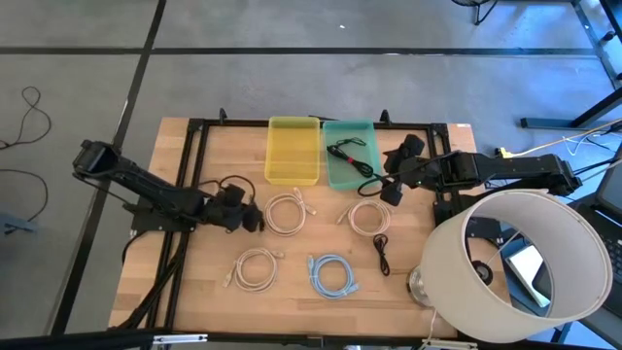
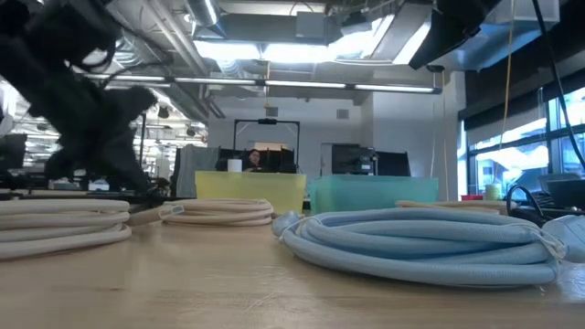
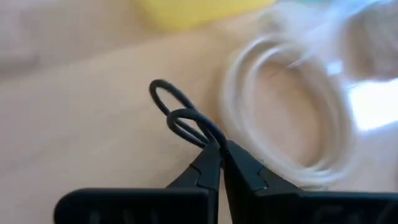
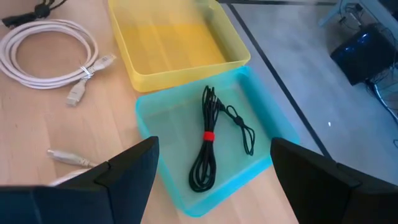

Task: Pick & Place USB Port
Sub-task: Put the black charger cable into the green bin

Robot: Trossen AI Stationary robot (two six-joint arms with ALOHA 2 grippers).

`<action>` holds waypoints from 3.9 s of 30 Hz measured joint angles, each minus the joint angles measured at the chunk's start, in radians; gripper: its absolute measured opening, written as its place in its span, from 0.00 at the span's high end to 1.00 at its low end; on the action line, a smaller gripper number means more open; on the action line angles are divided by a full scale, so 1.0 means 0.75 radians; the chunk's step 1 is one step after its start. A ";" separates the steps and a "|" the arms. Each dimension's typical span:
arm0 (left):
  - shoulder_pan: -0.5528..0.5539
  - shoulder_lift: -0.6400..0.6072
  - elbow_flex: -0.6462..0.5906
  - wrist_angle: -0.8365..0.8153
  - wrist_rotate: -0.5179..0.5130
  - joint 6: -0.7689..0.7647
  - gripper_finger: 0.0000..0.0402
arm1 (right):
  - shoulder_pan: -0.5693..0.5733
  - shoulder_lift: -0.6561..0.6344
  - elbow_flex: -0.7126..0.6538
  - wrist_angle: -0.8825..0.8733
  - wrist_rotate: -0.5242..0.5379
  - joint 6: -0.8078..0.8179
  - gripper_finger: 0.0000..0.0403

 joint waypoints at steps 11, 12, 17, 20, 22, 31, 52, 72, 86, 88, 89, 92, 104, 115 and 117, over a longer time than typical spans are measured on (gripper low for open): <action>-0.035 -0.427 0.144 0.148 -0.093 0.841 0.99 | 0.000 0.000 0.001 0.000 0.000 0.074 0.23; -0.037 -0.456 0.143 0.224 -0.092 0.970 0.99 | 0.000 0.000 0.001 0.006 -0.001 0.082 0.23; 0.017 -0.496 0.130 0.675 0.122 1.514 0.99 | 0.000 0.024 0.001 0.210 -0.046 -0.012 0.23; 0.101 -0.462 0.130 0.902 0.394 1.746 0.99 | 0.000 0.060 0.002 0.420 -0.164 -0.113 0.23; 0.173 -0.431 0.130 1.015 0.568 1.820 0.99 | 0.000 0.097 0.002 0.569 -0.257 -0.175 0.23; 0.520 -0.149 0.146 1.377 1.055 1.656 0.99 | -0.001 0.293 0.002 1.052 -0.558 -0.287 0.23; 0.730 0.398 0.544 1.385 1.416 1.611 0.99 | 0.000 0.417 0.002 1.290 -0.740 -0.196 0.24; 0.697 0.381 0.544 1.410 1.497 1.563 0.91 | 0.004 0.410 0.018 1.203 -0.609 -0.351 0.94; 0.693 0.184 0.546 0.796 1.443 1.524 0.45 | -0.001 0.394 0.322 0.218 0.100 -0.315 0.94; 0.692 0.143 0.546 0.670 1.386 1.518 0.43 | -0.047 0.394 0.304 0.100 0.099 -0.243 0.94; 0.690 0.127 0.546 0.617 1.358 1.515 0.43 | -0.074 0.394 0.282 0.064 0.090 -0.218 0.94; 0.683 0.100 0.546 0.508 1.309 1.505 0.43 | -0.165 0.396 0.197 0.038 -0.004 -0.202 0.94; 0.651 0.092 0.545 0.495 1.303 1.484 0.44 | -0.569 0.428 -0.091 0.441 -0.415 -0.380 0.94; 0.651 0.092 0.545 0.494 1.302 1.449 0.43 | -0.720 0.770 -0.062 0.585 -0.521 -0.473 0.94; 0.651 0.092 0.545 0.494 1.302 1.449 0.43 | -0.731 0.841 -0.044 0.596 -0.528 -0.504 0.94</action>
